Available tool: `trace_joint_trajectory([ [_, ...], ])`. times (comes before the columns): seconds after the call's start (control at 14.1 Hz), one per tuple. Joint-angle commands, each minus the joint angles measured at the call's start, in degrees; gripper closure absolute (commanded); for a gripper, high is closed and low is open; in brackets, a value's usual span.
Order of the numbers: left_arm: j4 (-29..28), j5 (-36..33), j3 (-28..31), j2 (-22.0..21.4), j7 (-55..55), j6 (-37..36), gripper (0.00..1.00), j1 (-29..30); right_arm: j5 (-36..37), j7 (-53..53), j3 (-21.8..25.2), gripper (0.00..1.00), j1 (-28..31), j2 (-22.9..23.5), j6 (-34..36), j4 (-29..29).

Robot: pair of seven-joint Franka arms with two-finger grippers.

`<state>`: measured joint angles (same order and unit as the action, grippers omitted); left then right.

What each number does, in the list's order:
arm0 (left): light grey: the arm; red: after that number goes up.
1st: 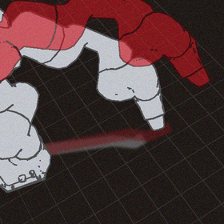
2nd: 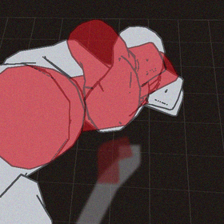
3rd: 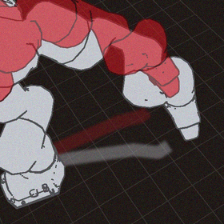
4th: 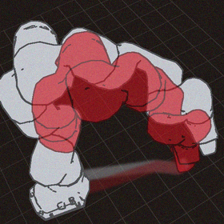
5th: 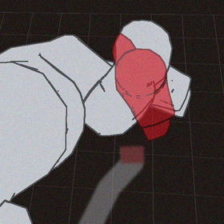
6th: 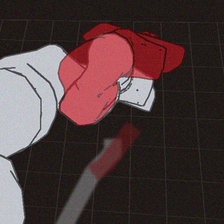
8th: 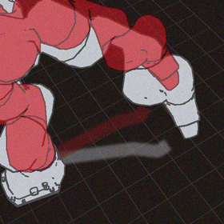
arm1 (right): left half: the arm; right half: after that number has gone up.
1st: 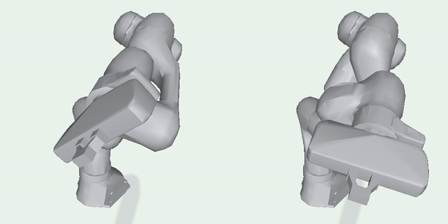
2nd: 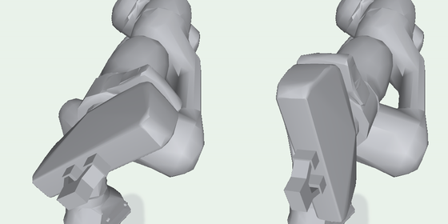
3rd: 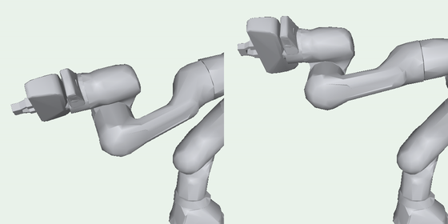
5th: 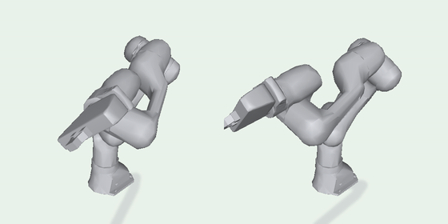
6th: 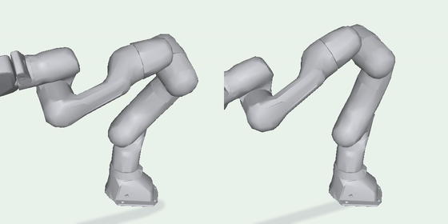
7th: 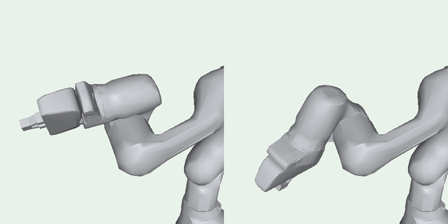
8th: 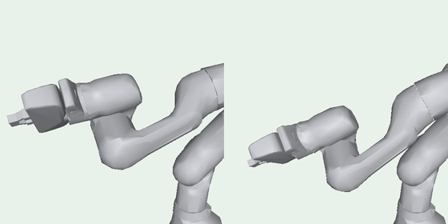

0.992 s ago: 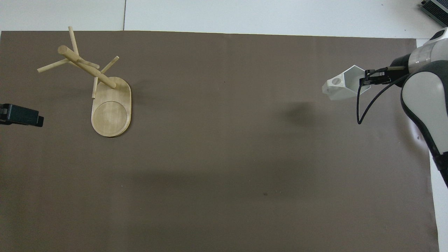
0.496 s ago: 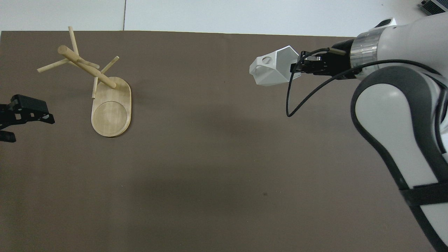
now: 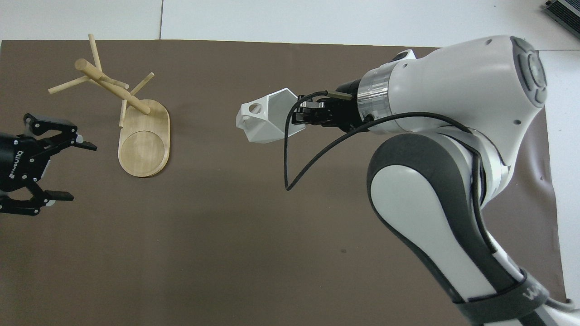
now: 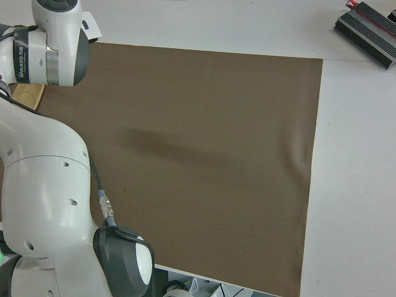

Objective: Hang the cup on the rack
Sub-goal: 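Lift the white cup with the right gripper toward the left gripper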

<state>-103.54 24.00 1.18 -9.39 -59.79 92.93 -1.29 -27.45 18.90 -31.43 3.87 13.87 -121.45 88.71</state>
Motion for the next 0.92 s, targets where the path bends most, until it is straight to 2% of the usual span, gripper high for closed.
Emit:
trace_joint_trajectory([
  [0.0, -6.74, 7.25, -0.12, -4.57, -6.90, 3.92, 0.00, 1.20, -4.36, 1.05, -4.15, 1.00, 1.06, 0.01, -2.39, 0.94],
  [0.14, -10.96, 17.00, -0.21, -6.24, -11.82, 8.91, 0.00, 3.83, -5.94, 1.14, -6.26, 1.00, 1.06, 0.10, -2.74, 0.94],
  [0.35, -12.82, 25.11, -1.00, -7.13, -17.18, 13.22, 0.00, 3.05, -8.76, 2.36, -10.21, 1.00, 1.06, 0.10, -11.41, 2.95],
  [0.57, -18.95, 28.20, -2.23, -10.11, -23.88, 20.34, 0.00, -0.63, -8.76, 4.47, -12.60, 1.00, 1.06, 0.36, -15.66, 3.49],
  [0.85, -19.86, 28.29, -2.23, -10.47, -24.23, 22.29, 0.00, -3.37, -8.76, 6.93, -13.74, 1.00, 0.97, 0.36, -16.89, 4.10],
])
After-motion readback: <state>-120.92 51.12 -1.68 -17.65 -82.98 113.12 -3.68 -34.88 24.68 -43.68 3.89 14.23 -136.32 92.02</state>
